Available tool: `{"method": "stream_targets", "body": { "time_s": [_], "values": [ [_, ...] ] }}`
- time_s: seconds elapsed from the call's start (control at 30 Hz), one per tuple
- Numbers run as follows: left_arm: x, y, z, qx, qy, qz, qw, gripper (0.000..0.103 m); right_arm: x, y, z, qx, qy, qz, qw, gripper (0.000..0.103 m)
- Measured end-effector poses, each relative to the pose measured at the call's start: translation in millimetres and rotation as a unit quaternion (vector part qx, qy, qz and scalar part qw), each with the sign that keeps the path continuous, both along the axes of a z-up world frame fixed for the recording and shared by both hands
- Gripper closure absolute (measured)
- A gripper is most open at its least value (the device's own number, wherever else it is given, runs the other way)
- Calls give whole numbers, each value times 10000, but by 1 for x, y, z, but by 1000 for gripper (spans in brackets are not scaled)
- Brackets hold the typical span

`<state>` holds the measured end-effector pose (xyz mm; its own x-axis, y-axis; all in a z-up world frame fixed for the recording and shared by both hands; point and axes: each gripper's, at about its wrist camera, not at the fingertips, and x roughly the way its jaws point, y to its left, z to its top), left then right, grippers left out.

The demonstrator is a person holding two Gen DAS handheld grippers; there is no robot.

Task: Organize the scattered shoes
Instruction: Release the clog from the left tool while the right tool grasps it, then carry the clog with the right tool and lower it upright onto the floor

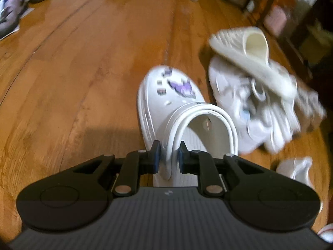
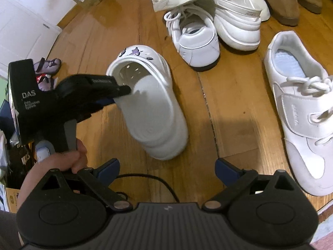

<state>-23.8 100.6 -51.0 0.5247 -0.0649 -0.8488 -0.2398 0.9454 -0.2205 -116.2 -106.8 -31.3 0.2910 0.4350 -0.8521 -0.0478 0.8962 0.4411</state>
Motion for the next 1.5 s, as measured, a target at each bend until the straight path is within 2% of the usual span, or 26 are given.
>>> {"method": "stream_targets", "body": {
  "time_s": [0.03,0.1,0.13,0.17,0.2,0.23,0.27,0.3,0.33,0.37,0.4,0.43,0.47,0.5,0.57,0.7,0.77,0.8,0.9,0.97,1.03,1.13,1.17,1.23,1.33,1.5],
  "values": [
    [-6,6,4,-119,60,37,9999,85,0,-1,1,-30,-52,-2,10000,5],
    [-19,17,13,-332,180,110,9992,74,2,-3,2,-96,-173,13,9998,5],
    [-23,19,16,-302,235,145,9992,63,4,-3,1,-142,-254,48,9996,5],
    [-25,22,19,-209,284,172,9992,58,7,-3,0,-190,-339,85,9992,6],
    [-28,26,24,54,329,203,9992,56,10,-2,-2,-252,-421,110,9987,8],
    [-30,30,28,280,370,230,9987,50,15,1,-3,-390,-564,170,9975,15],
    [-31,35,29,301,386,236,9985,38,21,4,-5,-545,-720,237,9956,21],
    [-33,39,30,305,415,239,9984,34,25,7,-5,-626,-821,282,9943,23],
    [-33,44,29,226,511,223,9982,32,32,12,-5,-683,-927,357,9927,30],
    [-34,48,27,159,593,209,9979,32,37,15,-4,-645,-974,415,9923,49],
    [-34,50,27,158,596,197,9979,32,42,19,-3,-588,-1009,467,9921,59],
    [-35,52,28,208,585,144,9980,32,49,23,-4,-459,-986,538,9926,75],
    [-37,51,30,340,574,85,9977,32,57,27,-4,-314,-951,612,9931,78],
    [-37,51,30,395,581,73,9975,31,63,30,-5,-215,-946,655,9931,78],
    [-38,49,29,510,623,25,9967,21,71,37,-7,-286,-1031,734,9915,78],
    [-38,54,27,232,664,-52,9975,18,81,64,-7,-1045,-1425,1090,9782,72],
    [-38,61,25,46,701,20,9975,12,82,73,-6,-1286,-1562,1270,9710,54],
    [-39,61,24,109,743,17,9972,11,82,78,-6,-1397,-1627,1359,9672,53],
    [-40,63,24,308,861,5,9958,11,85,87,-5,-1549,-1722,1599,9596,54],
    [-40,57,30,752,811,-53,9939,11,87,93,-5,-1642,-1780,1757,9542,56],
    [-41,52,36,1034,727,-147,9919,11,91,99,-5,-1718,-1854,1869,9493,57],
    [-41,49,39,988,653,-284,9926,9,104,110,-14,-1834,-1947,1975,9431,59],
    [-41,49,38,929,649,-312,9931,9,105,112,-16,-1846,-1945,1982,9428,67],
    [-41,50,38,863,653,-344,9935,9,117,114,-28,-1820,-1754,1946,9478,80],
    [-41,53,35,874,739,-299,9930,9,122,107,-33,-1595,-1596,1560,9617,80],
    [-44,67,40,944,694,39,9931,9,113,89,-31,-1205,-1166,718,9832,80]
  ]
}}
